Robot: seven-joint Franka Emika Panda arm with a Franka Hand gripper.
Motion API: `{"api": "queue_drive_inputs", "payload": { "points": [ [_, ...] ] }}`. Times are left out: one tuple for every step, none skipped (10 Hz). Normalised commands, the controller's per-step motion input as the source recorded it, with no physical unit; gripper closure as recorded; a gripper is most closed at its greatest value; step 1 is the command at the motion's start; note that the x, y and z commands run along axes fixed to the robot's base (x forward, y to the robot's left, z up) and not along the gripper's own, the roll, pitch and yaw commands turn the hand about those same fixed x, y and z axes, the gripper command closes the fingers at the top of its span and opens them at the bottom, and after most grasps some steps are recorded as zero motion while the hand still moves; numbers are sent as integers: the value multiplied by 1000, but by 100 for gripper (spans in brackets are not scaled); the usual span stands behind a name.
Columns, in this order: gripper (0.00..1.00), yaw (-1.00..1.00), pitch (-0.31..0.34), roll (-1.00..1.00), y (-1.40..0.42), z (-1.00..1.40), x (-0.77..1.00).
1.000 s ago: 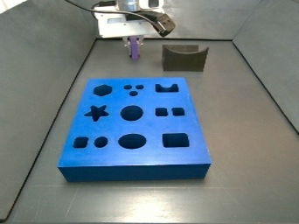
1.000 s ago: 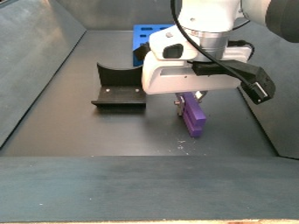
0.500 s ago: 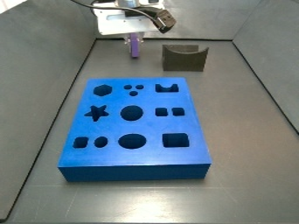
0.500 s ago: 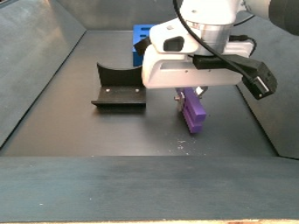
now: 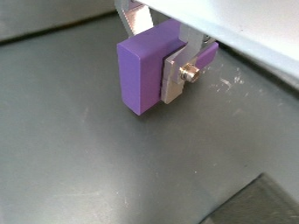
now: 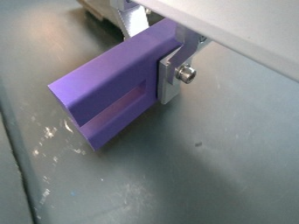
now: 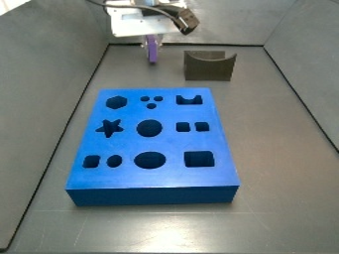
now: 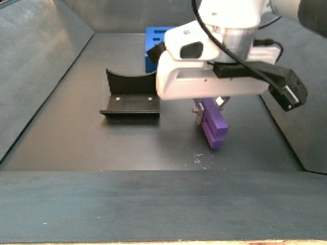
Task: Pick up the double-square object. Move up. Place the double-square object on the fixture. Regrasp the double-square object. Rotate the double-square object. Move to above the board. Insert the double-square object.
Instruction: Move up, then place the double-square object on the fixture.
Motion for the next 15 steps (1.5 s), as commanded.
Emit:
{"api": "queue_drive_inputs", "payload": {
  "points": [
    [100,-27,-3,6,-42,872,-54],
    [100,-27,-2,19,-27,713,-52],
    [100,-26,24,27,-8,528,-37],
    [100,-25,42,33,2,391,-26],
    [100,-25,52,40,5,250,-22],
    [100,0,0,0,0,1000,0],
    [100,4,-2,8,0,1000,-1],
    [100,3,18,9,1,1000,-11],
    [100,0,27,16,3,1000,-15],
    [100,-4,35,23,5,1000,-21],
    [100,-11,44,35,7,1000,-27],
    [100,-15,51,45,11,994,-32],
    [100,-14,56,52,12,847,-28],
    [100,-12,63,57,12,699,-23],
    [100,-6,76,62,12,498,-14]
  ]
}}
